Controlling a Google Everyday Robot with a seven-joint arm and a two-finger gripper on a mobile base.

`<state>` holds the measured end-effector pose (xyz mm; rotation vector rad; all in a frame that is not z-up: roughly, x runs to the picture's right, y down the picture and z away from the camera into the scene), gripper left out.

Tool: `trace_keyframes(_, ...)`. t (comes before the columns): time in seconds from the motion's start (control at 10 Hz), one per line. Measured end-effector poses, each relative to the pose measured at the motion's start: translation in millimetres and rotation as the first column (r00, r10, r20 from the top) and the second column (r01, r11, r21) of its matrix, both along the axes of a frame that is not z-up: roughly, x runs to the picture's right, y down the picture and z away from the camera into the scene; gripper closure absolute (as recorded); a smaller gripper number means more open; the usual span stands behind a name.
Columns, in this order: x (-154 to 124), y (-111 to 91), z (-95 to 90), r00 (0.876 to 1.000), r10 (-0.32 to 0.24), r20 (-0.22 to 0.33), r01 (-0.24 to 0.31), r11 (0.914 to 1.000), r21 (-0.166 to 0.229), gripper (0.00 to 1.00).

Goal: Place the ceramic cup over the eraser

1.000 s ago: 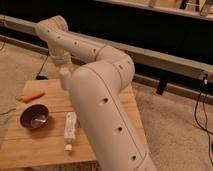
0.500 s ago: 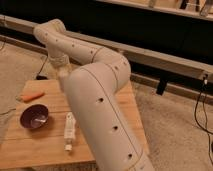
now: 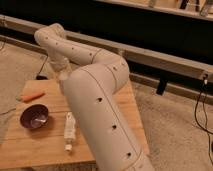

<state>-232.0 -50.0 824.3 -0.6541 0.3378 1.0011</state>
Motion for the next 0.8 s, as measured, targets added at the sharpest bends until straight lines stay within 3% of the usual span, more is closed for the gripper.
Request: trace_keyframes(0.8,4.8,37.5,20.2,1.000,0.009,-0.003,-0.009,0.9984,-0.056,1.00)
